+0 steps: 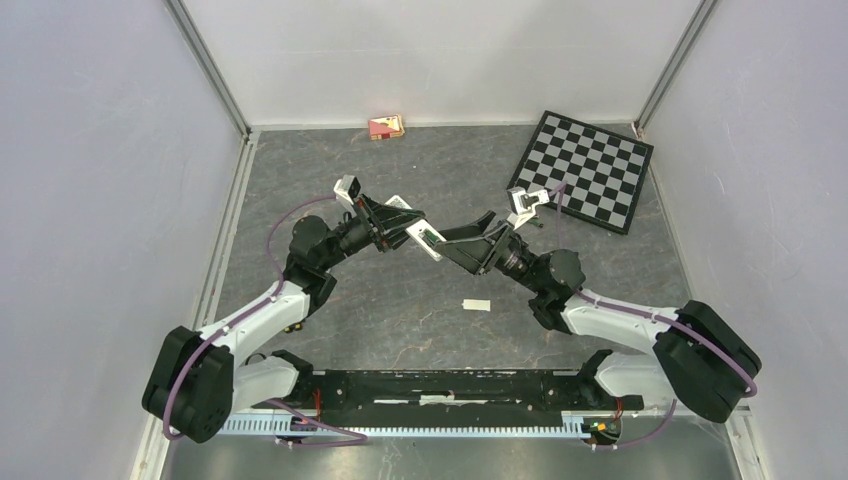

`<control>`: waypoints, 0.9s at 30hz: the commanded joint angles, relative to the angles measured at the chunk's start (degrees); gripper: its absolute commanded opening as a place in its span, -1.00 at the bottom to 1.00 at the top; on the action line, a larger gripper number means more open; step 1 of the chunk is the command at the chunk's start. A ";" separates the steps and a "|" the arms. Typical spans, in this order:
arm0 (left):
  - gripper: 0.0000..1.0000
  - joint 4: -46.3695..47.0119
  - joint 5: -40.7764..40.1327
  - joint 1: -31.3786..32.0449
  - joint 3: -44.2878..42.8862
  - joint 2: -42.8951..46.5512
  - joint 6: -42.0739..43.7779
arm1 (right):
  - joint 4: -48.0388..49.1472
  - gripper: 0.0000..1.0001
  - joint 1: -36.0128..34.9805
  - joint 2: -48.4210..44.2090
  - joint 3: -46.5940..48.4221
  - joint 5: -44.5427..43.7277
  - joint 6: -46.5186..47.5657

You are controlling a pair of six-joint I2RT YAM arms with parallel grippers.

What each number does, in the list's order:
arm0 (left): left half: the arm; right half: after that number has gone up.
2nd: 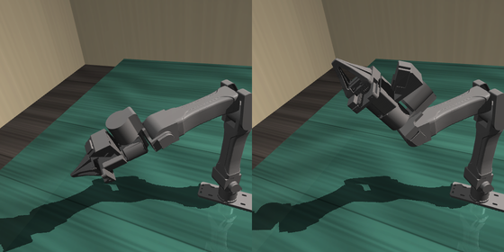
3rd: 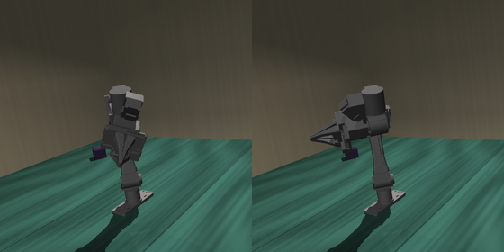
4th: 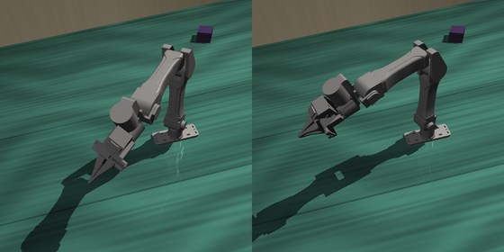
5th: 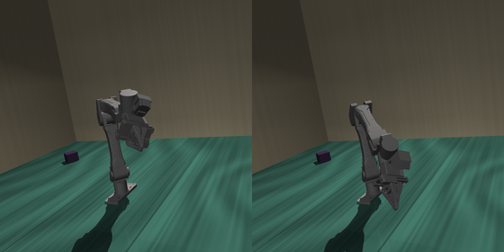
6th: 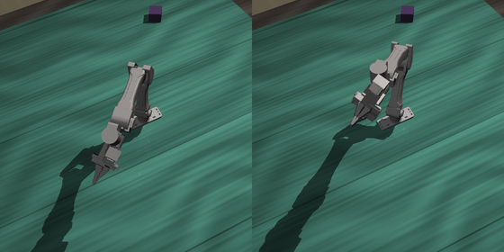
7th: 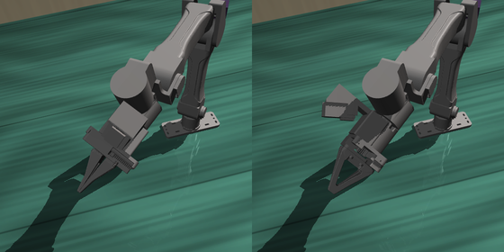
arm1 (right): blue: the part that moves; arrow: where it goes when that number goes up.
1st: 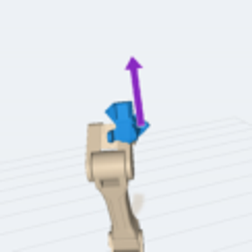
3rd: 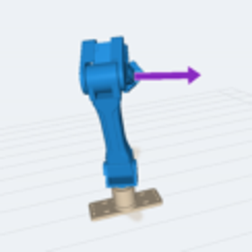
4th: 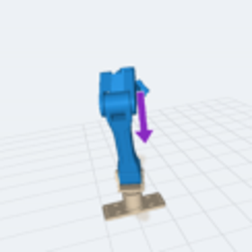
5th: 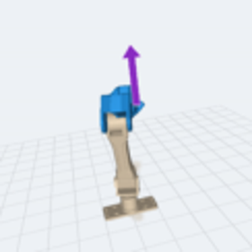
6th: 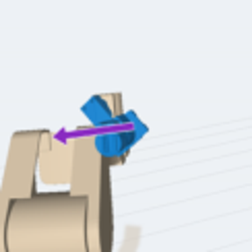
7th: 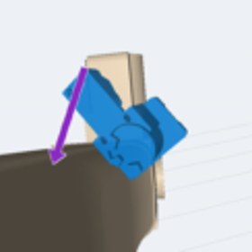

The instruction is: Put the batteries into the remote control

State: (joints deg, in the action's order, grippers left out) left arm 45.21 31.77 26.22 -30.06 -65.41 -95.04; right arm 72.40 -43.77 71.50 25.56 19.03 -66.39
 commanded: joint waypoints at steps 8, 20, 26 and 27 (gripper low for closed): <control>-0.96 1.91 0.81 0.24 -1.91 0.87 2.57 | -4.60 0.53 0.09 -3.83 -0.29 -4.98 1.59; -0.96 3.48 2.09 0.24 -2.50 1.73 4.35 | -11.09 -0.07 0.13 -0.67 3.09 -4.51 0.12; -0.96 5.95 3.77 0.32 -2.90 1.97 4.30 | -16.56 -0.21 0.04 0.71 4.89 -5.21 0.89; -0.96 5.90 3.90 0.32 -2.90 2.11 4.72 | -18.26 -0.23 0.04 0.80 5.30 -5.50 1.41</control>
State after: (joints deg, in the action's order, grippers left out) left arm 45.17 31.57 25.50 -30.06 -65.12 -91.98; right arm 61.49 -43.77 70.89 27.64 15.00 -66.81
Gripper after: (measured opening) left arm 0.317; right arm 0.410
